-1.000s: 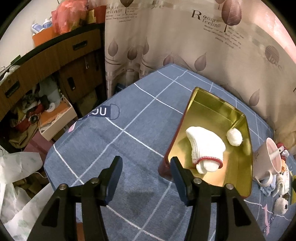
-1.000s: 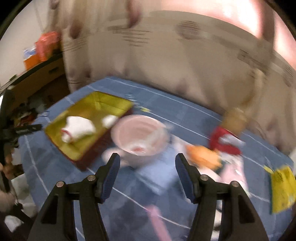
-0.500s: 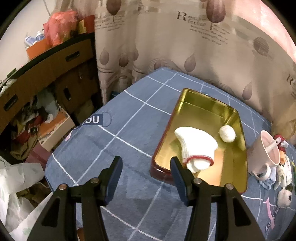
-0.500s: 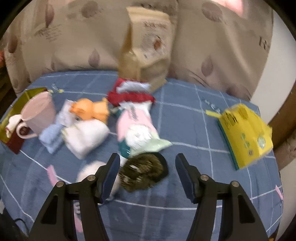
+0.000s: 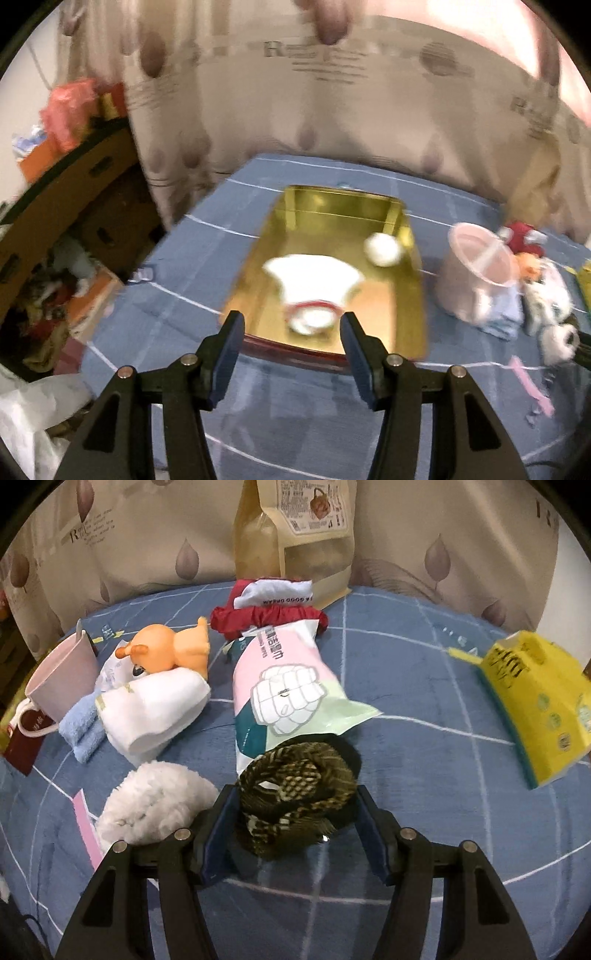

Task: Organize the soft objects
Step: 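Grasp the brown knit scarf with the right gripper, then grasp the fluffy white ring with the left gripper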

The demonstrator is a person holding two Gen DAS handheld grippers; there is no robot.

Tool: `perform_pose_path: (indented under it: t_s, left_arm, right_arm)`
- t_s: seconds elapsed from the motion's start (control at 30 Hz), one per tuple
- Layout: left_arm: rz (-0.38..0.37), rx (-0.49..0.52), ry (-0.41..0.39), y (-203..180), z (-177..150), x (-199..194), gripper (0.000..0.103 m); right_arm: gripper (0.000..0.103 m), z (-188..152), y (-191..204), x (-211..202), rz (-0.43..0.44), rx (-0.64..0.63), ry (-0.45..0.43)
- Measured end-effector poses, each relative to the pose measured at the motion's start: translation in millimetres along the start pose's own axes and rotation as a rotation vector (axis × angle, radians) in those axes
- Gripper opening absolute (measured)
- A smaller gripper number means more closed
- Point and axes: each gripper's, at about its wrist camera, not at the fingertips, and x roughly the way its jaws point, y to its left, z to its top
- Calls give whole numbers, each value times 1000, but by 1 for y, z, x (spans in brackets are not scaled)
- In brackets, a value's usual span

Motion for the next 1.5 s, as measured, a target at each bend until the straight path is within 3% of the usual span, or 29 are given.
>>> perform_pose_path:
  t_s: [0.1,0.5,0.67,0.9,1.0,1.2,1.3,1.5]
  left_arm:
    - [-63,33,23,-24,-3,0,55]
    - [-243,243,75,-141,-17,0,55]
    - [-313,318,90,-182,-21,-4,55]
    - [-431,399,111,-232,-26,-10,55]
    - [-482,453,116,-258,-31,-14,55]
    - [-566,541,147,-302,-45,-16,56]
    - [-585,568,177,-321,-54,-10,56]
    - [-542,580,226,-343,-59,13,56]
  right_arm:
    - [57,0,0,6,17,11,3]
    - [27,-7,-11,-1,35,19,-52]
    - [26,-7,-24,-2,16,45,-54]
    - [25,-11,-71,-3,-76,115,-53]
    - [26,-14,-88,0,-74,143,-63]
    - [28,-16,-82,4,-105,101,-79]
    - [30,-15,-83,4,-95,107,-81]
    - [31,-15,-80,3,-105,95,-80]
